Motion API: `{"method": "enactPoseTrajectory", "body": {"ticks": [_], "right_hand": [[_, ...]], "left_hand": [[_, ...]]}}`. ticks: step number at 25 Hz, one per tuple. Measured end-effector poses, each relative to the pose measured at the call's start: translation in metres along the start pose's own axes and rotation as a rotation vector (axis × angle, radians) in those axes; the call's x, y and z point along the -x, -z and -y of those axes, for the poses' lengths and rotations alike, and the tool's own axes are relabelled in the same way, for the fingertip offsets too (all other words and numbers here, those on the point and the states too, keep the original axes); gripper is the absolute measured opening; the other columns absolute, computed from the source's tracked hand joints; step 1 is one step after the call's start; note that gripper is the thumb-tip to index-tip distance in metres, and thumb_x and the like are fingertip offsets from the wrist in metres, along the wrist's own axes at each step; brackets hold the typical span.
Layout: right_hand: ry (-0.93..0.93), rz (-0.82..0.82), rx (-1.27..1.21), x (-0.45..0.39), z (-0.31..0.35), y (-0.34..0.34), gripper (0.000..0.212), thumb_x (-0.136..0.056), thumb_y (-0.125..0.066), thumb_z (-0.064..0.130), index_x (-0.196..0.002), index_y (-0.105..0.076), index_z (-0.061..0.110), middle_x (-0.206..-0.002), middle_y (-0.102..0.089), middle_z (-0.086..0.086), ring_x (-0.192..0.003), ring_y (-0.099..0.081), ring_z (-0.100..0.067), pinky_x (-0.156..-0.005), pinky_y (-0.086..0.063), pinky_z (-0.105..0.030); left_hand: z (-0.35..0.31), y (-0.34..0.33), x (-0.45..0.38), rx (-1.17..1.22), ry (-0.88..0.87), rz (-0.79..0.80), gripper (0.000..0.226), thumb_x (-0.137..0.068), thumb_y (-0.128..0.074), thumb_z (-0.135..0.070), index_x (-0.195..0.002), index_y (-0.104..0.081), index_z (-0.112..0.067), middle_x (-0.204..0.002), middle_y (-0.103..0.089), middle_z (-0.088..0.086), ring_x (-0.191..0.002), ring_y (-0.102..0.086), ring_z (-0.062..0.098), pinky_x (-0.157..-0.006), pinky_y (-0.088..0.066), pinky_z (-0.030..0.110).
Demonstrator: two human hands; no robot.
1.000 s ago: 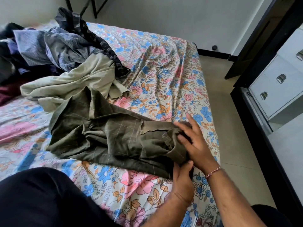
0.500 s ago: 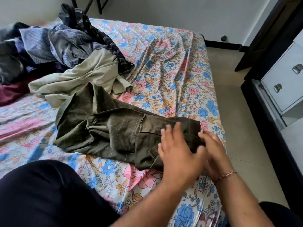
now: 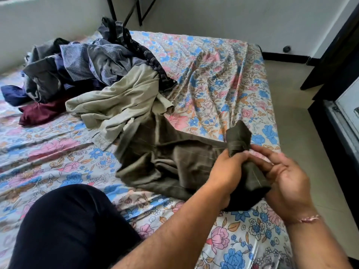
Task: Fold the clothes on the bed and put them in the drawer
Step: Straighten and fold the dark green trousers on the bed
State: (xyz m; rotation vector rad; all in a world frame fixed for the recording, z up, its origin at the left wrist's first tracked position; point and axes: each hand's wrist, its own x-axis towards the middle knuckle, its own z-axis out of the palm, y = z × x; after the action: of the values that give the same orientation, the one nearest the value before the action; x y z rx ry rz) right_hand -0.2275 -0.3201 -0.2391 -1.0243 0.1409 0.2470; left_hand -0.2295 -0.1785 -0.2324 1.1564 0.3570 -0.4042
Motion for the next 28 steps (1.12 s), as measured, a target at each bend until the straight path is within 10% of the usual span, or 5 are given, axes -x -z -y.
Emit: {"method": "enactPoseTrajectory", "body": {"ticks": [7,12,14,19,28], "right_hand": [[0.468,-0.015,1.094,0.003,-0.007,0.024,0.029,-0.094,-0.064,0.04,-0.121,-0.073,0.036,-0.133,-0.06,0.011,-0.123,-0.052,-0.007,-0.102,-0.041,-0.022],[0.357,0.028,1.721,-0.011,-0.057,-0.015,0.058,-0.09,-0.036,0.063,-0.14,-0.058,0.043,-0.158,-0.04,0.003,-0.144,-0.032,-0.022,-0.119,-0.029,-0.049],[0.335,-0.075,1.491,-0.018,-0.062,-0.014,0.051,-0.089,-0.045,0.052,-0.134,-0.064,0.037,-0.16,-0.037,-0.002,-0.144,-0.032,-0.024,-0.119,-0.029,-0.051],[0.024,-0.458,0.34,-0.003,-0.043,-0.002,0.026,-0.099,-0.057,0.029,-0.125,-0.059,0.034,-0.123,-0.069,-0.007,-0.106,-0.069,-0.023,-0.082,-0.057,-0.042],[0.098,-0.249,0.115,-0.003,-0.041,-0.022,0.038,-0.108,-0.036,0.028,-0.133,-0.06,0.011,-0.119,-0.073,-0.018,-0.099,-0.07,-0.026,-0.083,-0.054,-0.039]], "left_hand": [[0.016,0.027,-0.008,0.23,0.2,-0.077,0.023,-0.08,-0.061,-0.022,-0.093,-0.073,-0.008,-0.086,-0.072,0.018,-0.072,-0.068,0.031,-0.073,-0.055,0.036],[-0.008,0.059,-0.007,-0.418,-0.382,-0.522,0.03,-0.082,-0.061,-0.019,-0.111,-0.068,-0.022,-0.113,-0.065,0.0,-0.105,-0.06,0.018,-0.097,-0.052,0.04],[-0.008,0.048,0.013,-0.693,-0.736,-0.464,0.037,-0.086,-0.06,-0.018,-0.123,-0.065,-0.02,-0.117,-0.062,-0.005,-0.107,-0.059,0.01,-0.095,-0.049,0.027],[0.005,0.024,0.011,-1.038,-0.301,-0.067,0.064,-0.092,-0.062,-0.054,-0.147,-0.051,-0.021,-0.137,-0.058,0.005,-0.128,-0.054,0.026,-0.109,-0.046,0.04],[-0.034,0.057,-0.008,-0.776,-0.283,-0.158,0.03,-0.087,-0.068,-0.016,-0.116,-0.07,-0.023,-0.099,-0.075,0.004,-0.092,-0.072,0.027,-0.083,-0.059,0.04]]}}
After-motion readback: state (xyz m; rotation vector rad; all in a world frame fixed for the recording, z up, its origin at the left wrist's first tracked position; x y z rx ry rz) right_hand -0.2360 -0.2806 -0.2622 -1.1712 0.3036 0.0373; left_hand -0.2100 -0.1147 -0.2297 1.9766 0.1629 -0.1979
